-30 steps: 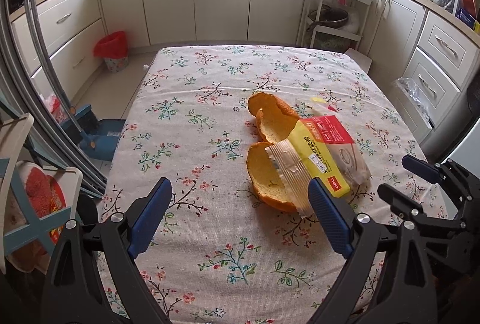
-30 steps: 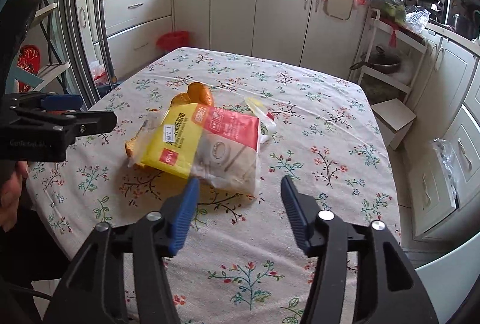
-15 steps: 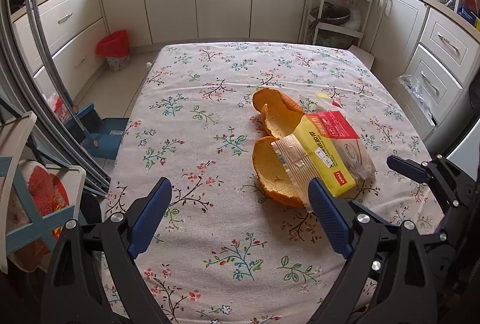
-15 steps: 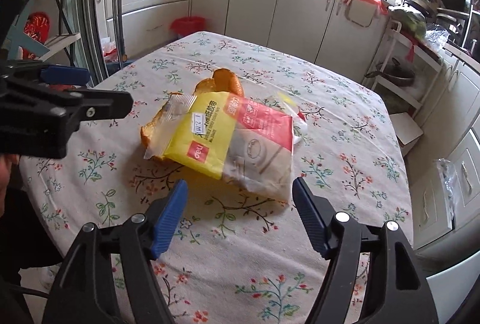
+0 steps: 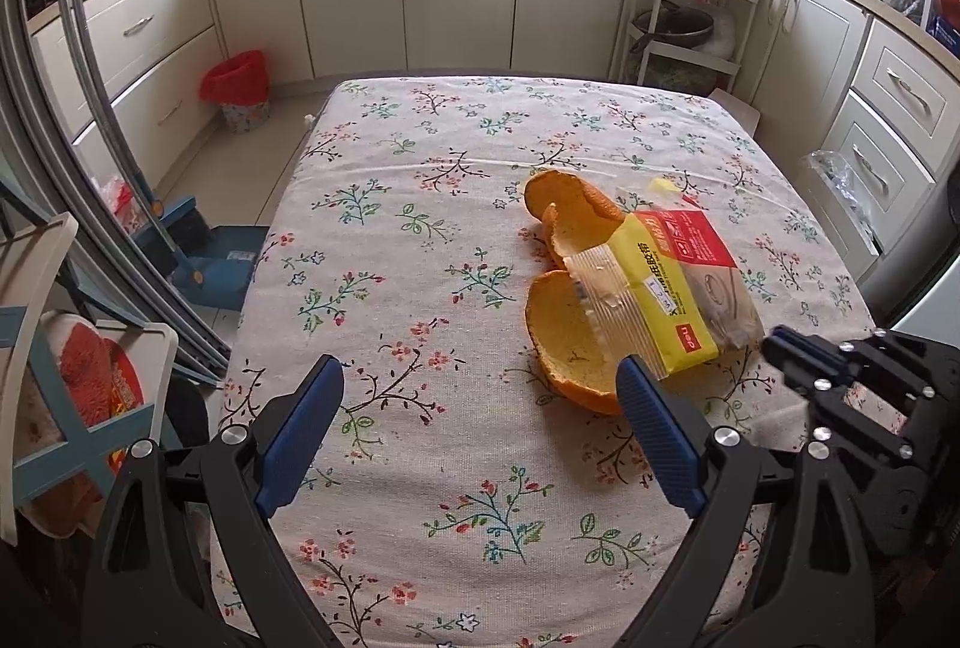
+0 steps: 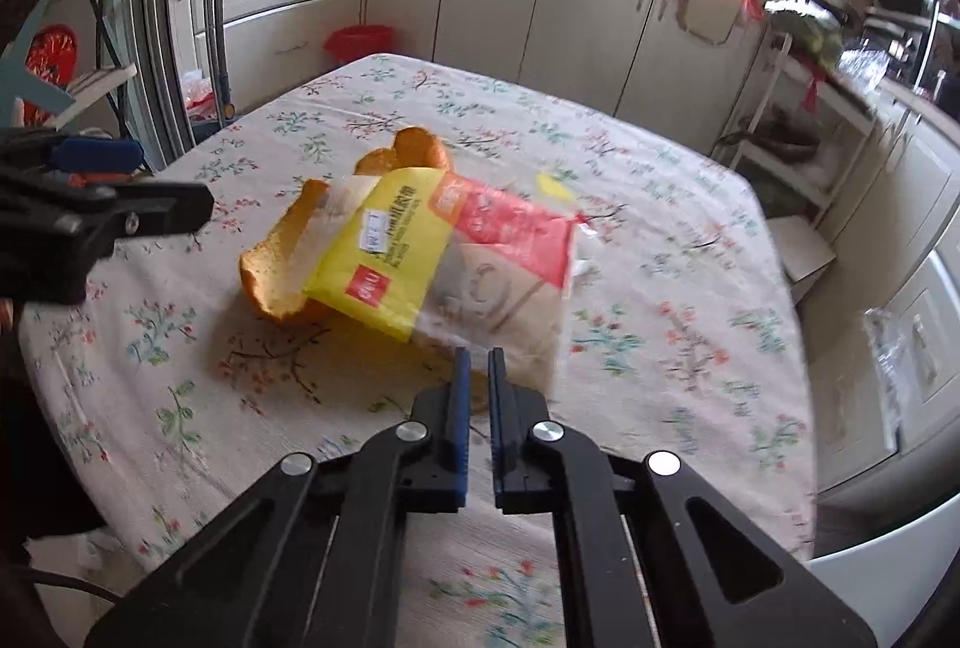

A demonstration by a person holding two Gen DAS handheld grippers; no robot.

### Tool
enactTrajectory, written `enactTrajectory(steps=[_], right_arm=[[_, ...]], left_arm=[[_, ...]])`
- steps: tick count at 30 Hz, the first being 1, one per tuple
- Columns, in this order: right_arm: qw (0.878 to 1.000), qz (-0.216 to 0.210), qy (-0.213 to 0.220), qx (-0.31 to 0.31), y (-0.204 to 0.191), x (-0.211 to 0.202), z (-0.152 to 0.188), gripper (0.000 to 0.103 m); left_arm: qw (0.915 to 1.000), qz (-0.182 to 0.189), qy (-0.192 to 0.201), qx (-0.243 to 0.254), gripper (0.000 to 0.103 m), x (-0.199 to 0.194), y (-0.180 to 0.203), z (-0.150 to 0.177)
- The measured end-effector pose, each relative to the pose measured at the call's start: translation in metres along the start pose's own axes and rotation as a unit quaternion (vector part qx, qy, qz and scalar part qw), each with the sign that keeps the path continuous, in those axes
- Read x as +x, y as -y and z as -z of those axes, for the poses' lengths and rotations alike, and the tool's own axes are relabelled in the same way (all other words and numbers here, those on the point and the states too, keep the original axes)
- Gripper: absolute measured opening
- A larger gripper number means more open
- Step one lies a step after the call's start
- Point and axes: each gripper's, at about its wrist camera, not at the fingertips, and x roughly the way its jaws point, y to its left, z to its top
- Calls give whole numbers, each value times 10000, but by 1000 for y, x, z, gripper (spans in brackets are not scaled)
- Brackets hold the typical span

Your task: Collect trash

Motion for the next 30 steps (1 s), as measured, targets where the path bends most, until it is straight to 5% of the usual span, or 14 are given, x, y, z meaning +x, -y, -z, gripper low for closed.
enactTrajectory(steps=[6,8,9,14,19,21,25,28,30], right_arm=[[9997,-54,-75,219,27,-8,9,6],[9968,-412,-153,670,39,-4,10,33],[9943,-537,-79,921,44,-4,9,58],[9858,-998,-144,1345,38,13,-1,71],[9901,-874,-210,1080,14,39,-16,83],[9902,-922,-375,983,9,50,-20,81],[9905,-911,-419,945,13,56,-21,29],[9913,-880,-435,878,19,54,-18,8],[9917,-846,-426,874,23,50,-15,6]], left_arm=[[10000,-33,-27,41,88,1,4,2],[10000,-50,-50,-22,88,2,2,3],[9999,-41,-66,-66,88,2,0,3],[9999,-48,-97,-113,88,2,-5,4],[9999,-26,-90,-72,89,2,-6,2],[9999,-18,-95,-51,89,3,-7,1],[9999,-25,-102,-33,89,5,-8,-2],[9999,-6,-98,-30,89,6,-6,-5],[9999,1,-114,-1,89,8,-3,-5]])
